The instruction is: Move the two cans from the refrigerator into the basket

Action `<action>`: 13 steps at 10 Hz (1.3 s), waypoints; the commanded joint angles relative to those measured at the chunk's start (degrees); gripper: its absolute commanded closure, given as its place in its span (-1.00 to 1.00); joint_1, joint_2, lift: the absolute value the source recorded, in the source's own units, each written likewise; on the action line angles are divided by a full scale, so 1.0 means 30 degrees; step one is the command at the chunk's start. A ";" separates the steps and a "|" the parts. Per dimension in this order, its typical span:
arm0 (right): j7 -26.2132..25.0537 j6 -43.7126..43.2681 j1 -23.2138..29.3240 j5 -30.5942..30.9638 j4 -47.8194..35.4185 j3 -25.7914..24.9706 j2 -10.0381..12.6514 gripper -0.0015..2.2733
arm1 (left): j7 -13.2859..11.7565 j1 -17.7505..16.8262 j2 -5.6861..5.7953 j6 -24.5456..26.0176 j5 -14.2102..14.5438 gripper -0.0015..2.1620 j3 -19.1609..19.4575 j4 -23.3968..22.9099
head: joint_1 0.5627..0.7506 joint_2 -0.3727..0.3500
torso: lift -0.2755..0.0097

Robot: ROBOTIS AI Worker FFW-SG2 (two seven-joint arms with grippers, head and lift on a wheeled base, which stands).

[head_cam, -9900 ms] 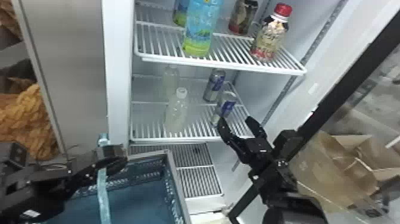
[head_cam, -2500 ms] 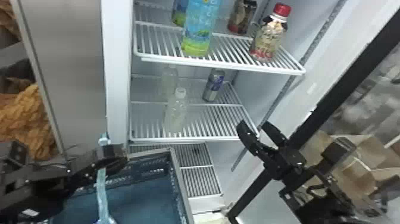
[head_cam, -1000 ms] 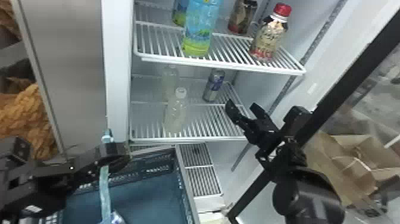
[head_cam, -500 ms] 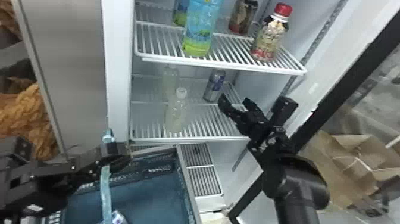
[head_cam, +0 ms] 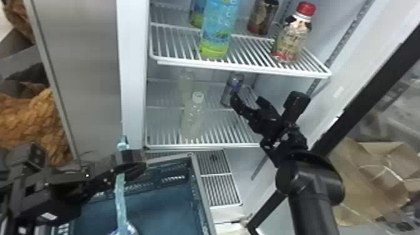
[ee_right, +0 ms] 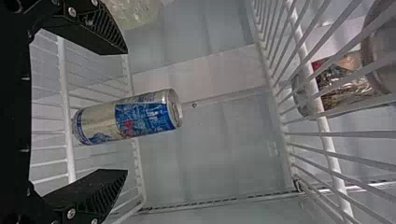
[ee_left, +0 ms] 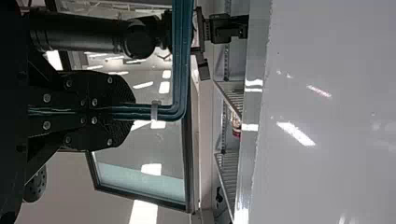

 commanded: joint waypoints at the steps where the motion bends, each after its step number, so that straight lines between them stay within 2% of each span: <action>1: -0.0087 0.0047 -0.0564 0.0371 0.0683 0.0009 0.0000 -0.88 | -0.0001 0.0016 0.0001 0.0014 0.0000 0.11 0.0001 0.0084 | 0.41 -0.83 | -0.60; 13: -0.1083 -0.0562 -0.4314 0.2923 0.6262 0.1304 -0.0205 -0.88 | -0.0001 -0.0031 -0.0028 -0.0033 0.0039 0.11 -0.0037 0.0225 | 0.36 -0.77 | -0.60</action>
